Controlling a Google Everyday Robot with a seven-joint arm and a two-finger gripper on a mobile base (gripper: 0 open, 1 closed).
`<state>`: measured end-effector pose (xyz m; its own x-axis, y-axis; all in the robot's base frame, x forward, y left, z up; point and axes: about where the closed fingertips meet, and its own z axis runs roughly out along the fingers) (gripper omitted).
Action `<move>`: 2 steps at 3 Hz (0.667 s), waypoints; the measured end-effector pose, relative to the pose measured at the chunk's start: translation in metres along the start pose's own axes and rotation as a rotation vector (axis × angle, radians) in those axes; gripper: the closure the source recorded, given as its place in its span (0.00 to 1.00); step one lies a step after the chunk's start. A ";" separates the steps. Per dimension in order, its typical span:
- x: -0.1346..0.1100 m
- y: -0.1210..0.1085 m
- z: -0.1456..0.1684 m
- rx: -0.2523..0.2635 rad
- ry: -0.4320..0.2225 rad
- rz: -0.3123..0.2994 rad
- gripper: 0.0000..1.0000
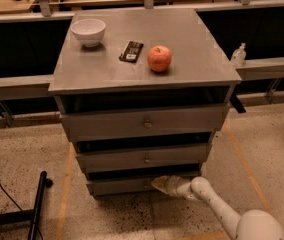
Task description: Close bottom drawer
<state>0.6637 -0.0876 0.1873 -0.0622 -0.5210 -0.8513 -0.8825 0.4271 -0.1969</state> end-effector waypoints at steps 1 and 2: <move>0.000 0.000 -0.001 0.000 0.000 0.000 1.00; -0.003 -0.010 0.007 0.012 0.002 0.003 1.00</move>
Offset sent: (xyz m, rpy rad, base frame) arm 0.0482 0.0057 0.0051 -0.0093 -0.0144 -0.0532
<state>0.6757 -0.0848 0.1883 -0.0661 -0.5214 -0.8507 -0.8765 0.4378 -0.2002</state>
